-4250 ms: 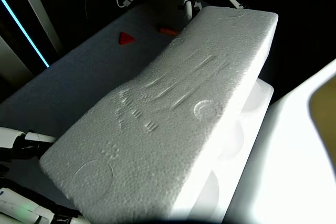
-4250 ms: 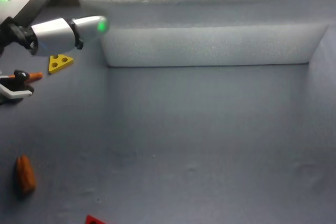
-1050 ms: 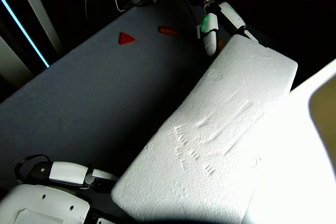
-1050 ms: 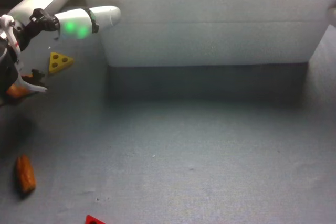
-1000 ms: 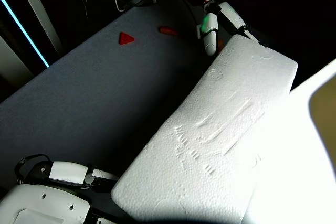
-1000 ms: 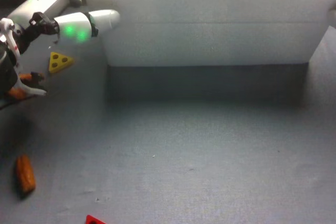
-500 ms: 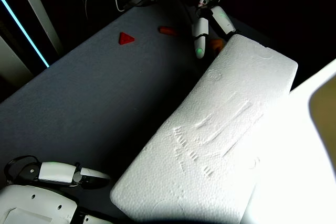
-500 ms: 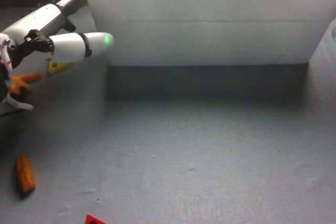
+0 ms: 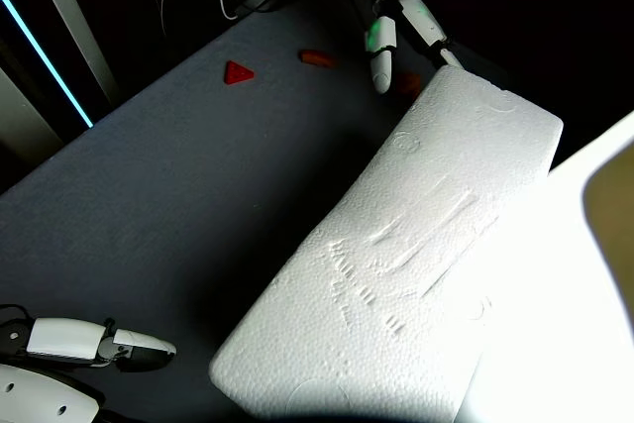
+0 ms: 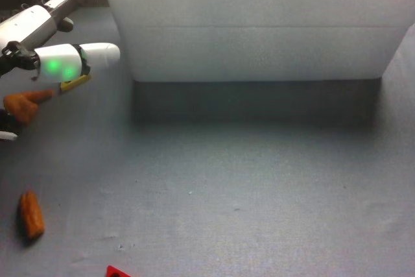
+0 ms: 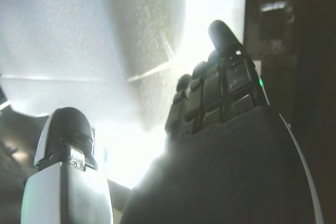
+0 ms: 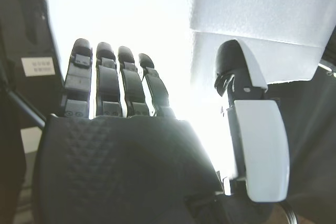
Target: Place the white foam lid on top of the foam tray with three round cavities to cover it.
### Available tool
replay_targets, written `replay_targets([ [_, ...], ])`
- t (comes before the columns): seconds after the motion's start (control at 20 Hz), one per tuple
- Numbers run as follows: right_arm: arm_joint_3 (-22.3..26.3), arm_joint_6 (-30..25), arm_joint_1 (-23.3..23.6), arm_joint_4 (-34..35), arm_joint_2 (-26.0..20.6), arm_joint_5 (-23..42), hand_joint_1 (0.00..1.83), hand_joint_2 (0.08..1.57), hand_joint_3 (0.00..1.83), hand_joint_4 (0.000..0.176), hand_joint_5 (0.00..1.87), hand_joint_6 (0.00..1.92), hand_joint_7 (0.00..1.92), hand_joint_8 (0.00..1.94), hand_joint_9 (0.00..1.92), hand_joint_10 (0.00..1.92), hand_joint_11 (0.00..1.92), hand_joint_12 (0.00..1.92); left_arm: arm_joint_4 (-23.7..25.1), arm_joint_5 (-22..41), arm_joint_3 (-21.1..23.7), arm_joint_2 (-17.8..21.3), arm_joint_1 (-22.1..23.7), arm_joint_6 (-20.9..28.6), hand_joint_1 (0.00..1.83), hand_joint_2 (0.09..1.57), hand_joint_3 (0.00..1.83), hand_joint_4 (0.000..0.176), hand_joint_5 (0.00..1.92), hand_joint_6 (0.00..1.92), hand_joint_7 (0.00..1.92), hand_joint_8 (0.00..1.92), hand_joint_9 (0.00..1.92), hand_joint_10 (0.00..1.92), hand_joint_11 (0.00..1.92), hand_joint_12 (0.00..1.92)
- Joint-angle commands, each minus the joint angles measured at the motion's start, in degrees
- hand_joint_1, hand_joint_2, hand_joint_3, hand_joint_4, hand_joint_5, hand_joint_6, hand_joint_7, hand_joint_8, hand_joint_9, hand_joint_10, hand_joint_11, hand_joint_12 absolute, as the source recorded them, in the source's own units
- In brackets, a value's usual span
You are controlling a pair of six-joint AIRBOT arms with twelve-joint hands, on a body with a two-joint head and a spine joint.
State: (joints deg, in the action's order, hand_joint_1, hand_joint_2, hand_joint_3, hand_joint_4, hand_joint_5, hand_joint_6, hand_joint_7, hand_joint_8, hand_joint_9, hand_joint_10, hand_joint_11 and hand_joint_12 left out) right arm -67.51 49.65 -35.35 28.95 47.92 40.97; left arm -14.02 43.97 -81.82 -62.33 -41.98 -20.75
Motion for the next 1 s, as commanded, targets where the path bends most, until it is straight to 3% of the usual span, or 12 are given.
replay_targets([
  [0.0, 0.4, -0.1, -0.4, -0.2, -1.6, 8.5, 0.49, 1.22, 0.0, 0.0, 0.0, 0.0, 0.0, 0.0, 0.0, 0.0, 0.0, 0.0, -0.7, 8.8, 0.3, 1.0, -0.2, 0.2, 0.41, 1.11, 0.0, 0.025, 0.0, 0.0, 0.0, 0.0, 0.0, 0.0, 0.0, 0.85],
  [0.1, 3.0, -0.1, -3.5, -0.2, -3.1, 11.8, 0.44, 1.23, 0.0, 0.0, 0.0, 0.0, 0.0, 0.0, 0.0, 0.0, 0.0, 0.0, -0.5, 11.6, 2.7, 2.8, -2.3, 0.3, 0.4, 1.11, 0.0, 0.025, 0.0, 0.0, 0.0, 0.0, 0.0, 0.0, 0.0, 0.66],
  [0.2, 5.3, -0.1, -6.1, -1.0, -4.4, 14.2, 0.44, 1.23, 0.0, 0.0, 0.0, 0.0, 0.0, 0.0, 0.0, 0.0, 0.0, 0.0, -0.3, 13.8, 4.3, 4.0, -3.8, 0.7, 0.39, 1.12, 0.0, 0.009, 0.0, 0.0, 0.0, 0.0, 0.0, 0.0, 0.0, 0.16],
  [0.25, 6.4, -0.1, -7.1, -1.7, -5.0, 15.1, 0.44, 1.22, 0.0, 0.0, 0.0, 0.0, 0.0, 0.0, 0.0, 0.0, 0.0, 0.0, 0.0, 14.7, 5.1, 4.6, -4.5, 0.7, 0.39, 1.12, 0.0, 0.004, 0.0, 0.0, 0.0, 0.0, 0.0, 0.0, 0.0, 0.03],
  [0.55, 11.9, -0.9, -11.7, -7.0, -6.1, 21.0, 0.32, 1.26, 0.01, 0.0, 0.0, 0.0, 0.0, 0.0, 0.0, 0.0, 0.0, 0.0, 2.3, 21.5, 11.5, 7.6, -9.8, 0.7, 0.42, 1.13, 0.0, 0.0, 0.01, 0.0, 0.0, 0.0, 0.0, 0.0, 0.0, 0.0],
  [0.8, 15.2, -1.9, -13.7, -11.3, -6.2, 24.2, 0.46, 1.29, 0.01, 0.0, 0.0, 0.0, 0.0, 0.0, 0.0, 0.0, 0.0, 0.0, 4.6, 25.8, 15.2, 9.2, -12.7, 1.2, 0.41, 1.15, 0.01, 0.0, 0.0, 0.0, 0.0, 0.0, 0.0, 0.0, 0.0, 0.0],
  [0.95, 16.8, -3.7, -14.7, -14.4, -5.9, 26.3, 0.45, 1.3, 0.01, 0.0, 0.0, 0.0, 0.0, 0.0, 0.0, 0.0, 0.01, 0.01, 7.8, 27.6, 17.2, 9.7, -13.1, 2.1, 0.31, 1.16, 0.01, 0.0, 0.0, 0.0, 0.0, 0.0, 0.0, 0.0, 0.0, 0.0],
])
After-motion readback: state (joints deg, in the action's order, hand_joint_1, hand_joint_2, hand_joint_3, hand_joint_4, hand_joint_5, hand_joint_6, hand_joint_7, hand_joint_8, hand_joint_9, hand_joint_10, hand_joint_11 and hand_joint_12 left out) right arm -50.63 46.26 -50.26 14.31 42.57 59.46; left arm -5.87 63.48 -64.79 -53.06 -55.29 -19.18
